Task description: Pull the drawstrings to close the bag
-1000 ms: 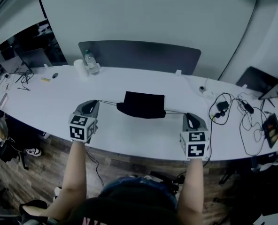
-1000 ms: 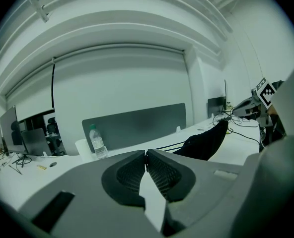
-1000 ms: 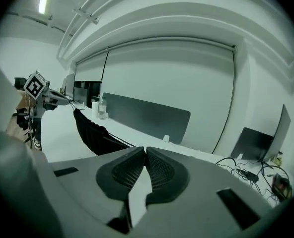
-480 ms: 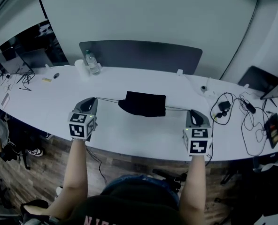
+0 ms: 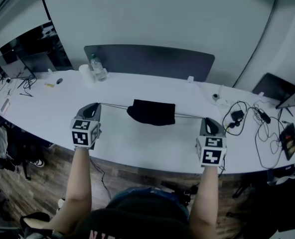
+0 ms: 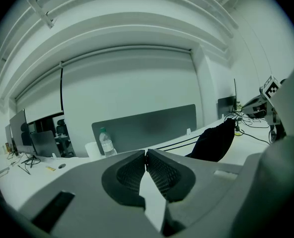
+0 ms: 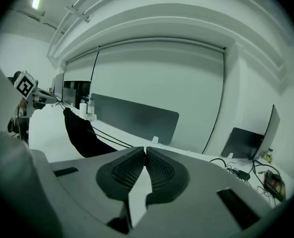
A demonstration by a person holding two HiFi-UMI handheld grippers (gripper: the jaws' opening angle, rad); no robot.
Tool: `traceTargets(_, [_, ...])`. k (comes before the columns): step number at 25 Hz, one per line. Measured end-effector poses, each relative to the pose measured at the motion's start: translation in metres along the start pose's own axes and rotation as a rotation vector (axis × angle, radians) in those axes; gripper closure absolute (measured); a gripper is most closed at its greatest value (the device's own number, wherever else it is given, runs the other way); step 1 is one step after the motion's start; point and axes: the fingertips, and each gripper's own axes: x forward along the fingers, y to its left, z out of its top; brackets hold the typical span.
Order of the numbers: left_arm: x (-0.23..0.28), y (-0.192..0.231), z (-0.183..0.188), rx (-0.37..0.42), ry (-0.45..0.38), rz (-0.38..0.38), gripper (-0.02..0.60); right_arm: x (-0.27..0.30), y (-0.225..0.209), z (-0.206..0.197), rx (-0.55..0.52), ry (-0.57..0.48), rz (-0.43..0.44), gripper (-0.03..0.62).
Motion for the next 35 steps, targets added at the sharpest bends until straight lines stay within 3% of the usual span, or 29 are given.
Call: traceTargets(35, [-0.005, 0.039, 0.0, -0.033, 0.033, 0.098, 0.568, -0.006, -0.043, 0.003, 0.046, -0.005, -0.093, 0.588])
